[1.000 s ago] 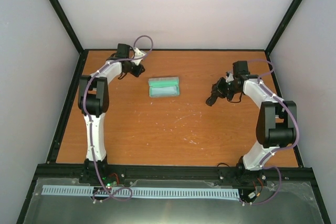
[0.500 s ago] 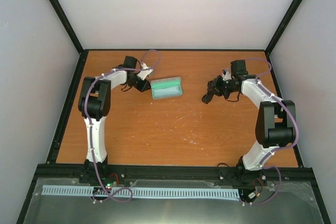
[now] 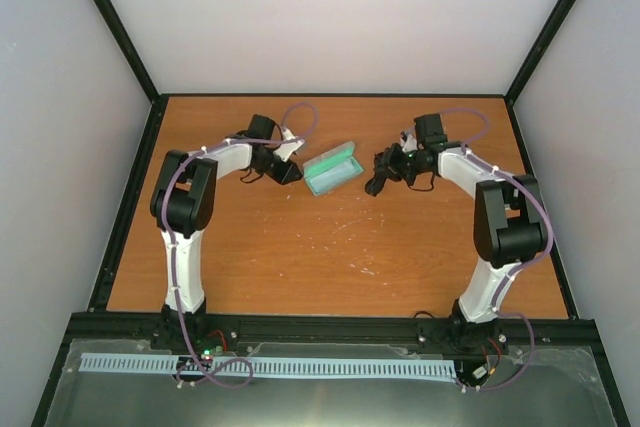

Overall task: Organize the sunglasses
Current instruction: Adjust the sunglasses case at the center of the board.

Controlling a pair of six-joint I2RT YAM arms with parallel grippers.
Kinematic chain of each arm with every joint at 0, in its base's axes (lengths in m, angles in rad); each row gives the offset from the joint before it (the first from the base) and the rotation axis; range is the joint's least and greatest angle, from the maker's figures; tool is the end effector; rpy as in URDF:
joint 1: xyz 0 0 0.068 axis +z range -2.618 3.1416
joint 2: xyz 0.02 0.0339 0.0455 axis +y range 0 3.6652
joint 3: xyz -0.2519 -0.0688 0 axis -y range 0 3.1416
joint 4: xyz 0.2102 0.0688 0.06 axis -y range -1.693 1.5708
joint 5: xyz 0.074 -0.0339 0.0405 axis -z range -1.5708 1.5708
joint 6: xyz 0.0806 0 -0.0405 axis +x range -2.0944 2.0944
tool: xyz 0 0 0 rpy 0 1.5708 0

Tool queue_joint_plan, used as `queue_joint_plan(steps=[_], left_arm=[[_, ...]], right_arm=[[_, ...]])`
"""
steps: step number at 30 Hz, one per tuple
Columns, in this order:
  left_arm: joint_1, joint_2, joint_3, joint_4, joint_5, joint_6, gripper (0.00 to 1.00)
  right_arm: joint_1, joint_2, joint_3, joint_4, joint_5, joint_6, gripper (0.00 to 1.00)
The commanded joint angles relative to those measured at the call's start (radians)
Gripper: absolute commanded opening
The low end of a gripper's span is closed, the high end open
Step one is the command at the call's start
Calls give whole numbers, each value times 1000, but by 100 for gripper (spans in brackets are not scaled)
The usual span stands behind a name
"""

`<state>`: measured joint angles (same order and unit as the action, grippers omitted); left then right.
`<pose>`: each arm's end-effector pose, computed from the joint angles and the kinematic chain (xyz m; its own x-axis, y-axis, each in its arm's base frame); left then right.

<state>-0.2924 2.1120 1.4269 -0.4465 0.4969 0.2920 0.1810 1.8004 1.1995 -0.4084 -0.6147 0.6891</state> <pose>0.3835 -0.1556 0.1118 -0.7012 0.4753 -0.5314 0.6780 0.6751 -0.2908 0.3449 0.1104 0.1711 -0.9282 0.3582 -0.1006 0.1828 0.6745 0.7153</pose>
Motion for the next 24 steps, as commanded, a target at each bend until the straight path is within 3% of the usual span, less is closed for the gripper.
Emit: queue_joint_plan(steps=[1, 13, 19, 24], left_arm=[[-20, -42, 2, 48, 42, -64, 19], [-106, -22, 20, 97, 55, -129, 19], [-143, -40, 8, 76, 38, -134, 19], [-89, -140, -110, 61, -29, -33, 1]], right_arm=[[36, 37, 39, 79, 9, 40, 3], [93, 105, 90, 151, 87, 118, 3], [97, 60, 61, 148, 156, 122, 3], [96, 29, 47, 134, 171, 108, 3]])
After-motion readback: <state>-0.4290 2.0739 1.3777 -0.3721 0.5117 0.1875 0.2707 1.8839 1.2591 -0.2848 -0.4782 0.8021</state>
